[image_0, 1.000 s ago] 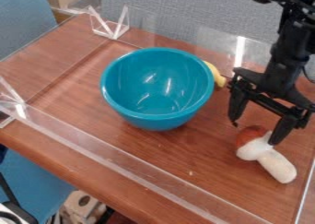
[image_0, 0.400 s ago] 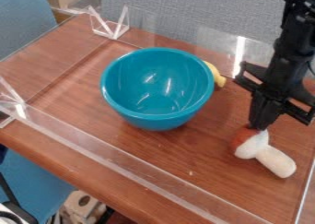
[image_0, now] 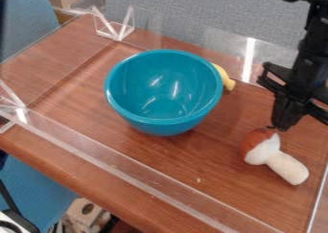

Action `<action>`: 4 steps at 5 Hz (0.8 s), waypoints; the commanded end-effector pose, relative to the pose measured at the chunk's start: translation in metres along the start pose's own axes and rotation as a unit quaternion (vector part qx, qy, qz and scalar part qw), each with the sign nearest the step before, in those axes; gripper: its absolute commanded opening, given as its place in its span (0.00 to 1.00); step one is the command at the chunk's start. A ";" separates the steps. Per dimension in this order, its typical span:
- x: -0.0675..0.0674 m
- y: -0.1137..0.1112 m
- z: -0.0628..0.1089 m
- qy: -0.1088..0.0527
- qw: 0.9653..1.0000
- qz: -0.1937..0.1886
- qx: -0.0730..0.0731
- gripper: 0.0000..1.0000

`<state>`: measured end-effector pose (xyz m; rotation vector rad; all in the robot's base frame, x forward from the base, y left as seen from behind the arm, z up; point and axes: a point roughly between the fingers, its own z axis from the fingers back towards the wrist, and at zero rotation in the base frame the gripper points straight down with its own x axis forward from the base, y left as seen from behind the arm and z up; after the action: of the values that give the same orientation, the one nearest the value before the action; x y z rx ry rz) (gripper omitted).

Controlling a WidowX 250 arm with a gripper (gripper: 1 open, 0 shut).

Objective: Remove the mushroom from the blue bowl and put it on the table

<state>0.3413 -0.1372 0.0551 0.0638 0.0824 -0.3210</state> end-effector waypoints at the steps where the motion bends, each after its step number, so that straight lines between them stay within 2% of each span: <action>1: 0.015 -0.012 0.013 -0.032 0.999 0.015 -0.007 0.00; 2: 0.017 -0.027 0.008 -0.034 0.999 0.026 -0.010 0.00; 4: 0.020 -0.041 0.015 -0.041 0.998 0.049 -0.017 0.00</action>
<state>0.3412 -0.1766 0.0460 0.0433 0.0622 -0.2168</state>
